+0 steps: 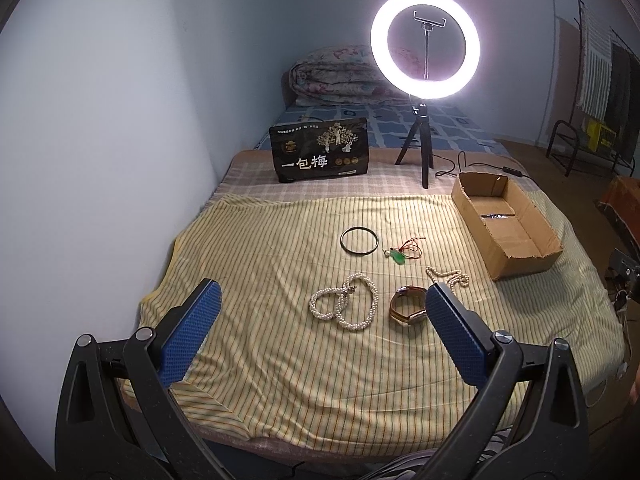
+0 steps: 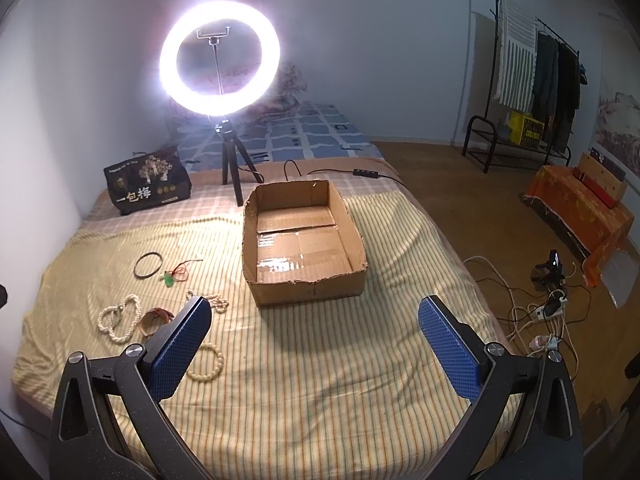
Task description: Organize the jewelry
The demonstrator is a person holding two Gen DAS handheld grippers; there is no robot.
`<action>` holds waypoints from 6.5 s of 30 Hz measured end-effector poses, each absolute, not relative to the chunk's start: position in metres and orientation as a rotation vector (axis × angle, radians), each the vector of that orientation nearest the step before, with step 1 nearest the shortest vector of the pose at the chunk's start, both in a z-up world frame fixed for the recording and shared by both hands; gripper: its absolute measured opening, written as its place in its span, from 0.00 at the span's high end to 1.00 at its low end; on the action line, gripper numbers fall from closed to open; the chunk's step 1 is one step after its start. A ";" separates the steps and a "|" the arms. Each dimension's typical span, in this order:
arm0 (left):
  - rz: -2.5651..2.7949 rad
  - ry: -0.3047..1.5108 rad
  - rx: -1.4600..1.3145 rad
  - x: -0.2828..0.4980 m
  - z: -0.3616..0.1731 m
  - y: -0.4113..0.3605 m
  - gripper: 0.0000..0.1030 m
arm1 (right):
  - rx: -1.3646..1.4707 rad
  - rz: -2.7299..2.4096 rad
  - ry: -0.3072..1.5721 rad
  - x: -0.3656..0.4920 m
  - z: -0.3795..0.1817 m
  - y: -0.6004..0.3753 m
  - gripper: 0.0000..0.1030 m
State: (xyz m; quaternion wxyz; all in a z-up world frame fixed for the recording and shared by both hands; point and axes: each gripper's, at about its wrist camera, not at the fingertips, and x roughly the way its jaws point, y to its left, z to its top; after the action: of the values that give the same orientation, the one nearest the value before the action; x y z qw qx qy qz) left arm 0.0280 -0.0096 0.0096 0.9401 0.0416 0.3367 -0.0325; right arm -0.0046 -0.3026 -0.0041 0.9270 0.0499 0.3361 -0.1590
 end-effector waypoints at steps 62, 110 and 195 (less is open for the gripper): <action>-0.225 1.030 0.088 0.138 -0.136 0.018 0.25 | -0.148 0.082 1.031 0.076 -0.113 -0.255 0.00; -0.268 1.109 0.063 0.194 -0.187 -0.010 0.86 | -0.118 0.239 1.218 0.135 -0.187 -0.212 0.93; -0.699 0.648 0.175 0.216 0.049 -0.271 0.95 | 0.026 -0.033 0.852 0.147 -0.035 -0.401 0.94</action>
State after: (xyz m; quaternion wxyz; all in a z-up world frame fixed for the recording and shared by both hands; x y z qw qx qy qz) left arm 0.2162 -0.2710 0.0488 0.8849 0.0842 0.3113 -0.3361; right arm 0.1467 -0.4013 -0.0347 0.9103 0.0127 0.4134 -0.0161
